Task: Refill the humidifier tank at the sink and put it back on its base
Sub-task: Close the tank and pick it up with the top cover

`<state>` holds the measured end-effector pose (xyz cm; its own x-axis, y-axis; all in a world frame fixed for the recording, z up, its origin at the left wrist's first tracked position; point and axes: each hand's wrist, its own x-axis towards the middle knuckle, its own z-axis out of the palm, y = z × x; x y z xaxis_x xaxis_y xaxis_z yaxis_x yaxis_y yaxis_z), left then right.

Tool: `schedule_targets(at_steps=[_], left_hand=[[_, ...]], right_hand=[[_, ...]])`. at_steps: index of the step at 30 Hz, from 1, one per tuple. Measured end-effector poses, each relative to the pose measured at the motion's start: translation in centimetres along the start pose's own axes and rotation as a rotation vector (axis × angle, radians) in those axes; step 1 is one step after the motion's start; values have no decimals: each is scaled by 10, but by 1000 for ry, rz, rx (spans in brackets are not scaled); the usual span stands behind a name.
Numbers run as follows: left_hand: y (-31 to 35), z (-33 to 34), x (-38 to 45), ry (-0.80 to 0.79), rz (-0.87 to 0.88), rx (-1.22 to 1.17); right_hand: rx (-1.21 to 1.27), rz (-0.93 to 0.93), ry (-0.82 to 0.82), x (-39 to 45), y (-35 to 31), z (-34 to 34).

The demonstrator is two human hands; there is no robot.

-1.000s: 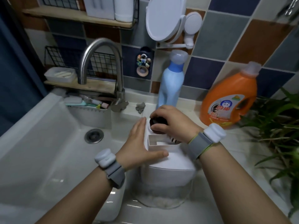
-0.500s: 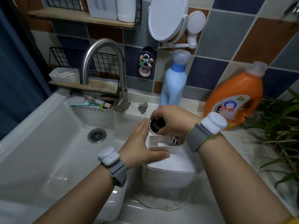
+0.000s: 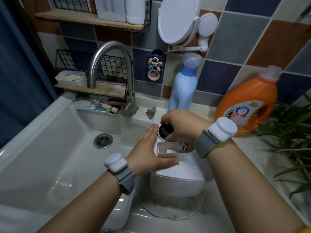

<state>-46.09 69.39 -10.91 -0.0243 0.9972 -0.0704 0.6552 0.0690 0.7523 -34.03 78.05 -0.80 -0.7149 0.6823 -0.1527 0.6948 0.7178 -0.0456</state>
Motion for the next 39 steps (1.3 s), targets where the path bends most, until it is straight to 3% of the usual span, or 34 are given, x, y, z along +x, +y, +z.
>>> schedule_targets(at_steps=[12,22,29,39], left_hand=[[2,-2,-2,-6,-17,-6],[2,0,-4,-2,-39,8],[6,-3,-1,12,-29,14],[4,-2,-3,9,-23,28]], right_hand=[[-76,24,-83,2,-1,-10],[13,90,-46,-1,-1,3],[15,199,76,-3,-3,14],[72,-50,-68,-1,3,2]])
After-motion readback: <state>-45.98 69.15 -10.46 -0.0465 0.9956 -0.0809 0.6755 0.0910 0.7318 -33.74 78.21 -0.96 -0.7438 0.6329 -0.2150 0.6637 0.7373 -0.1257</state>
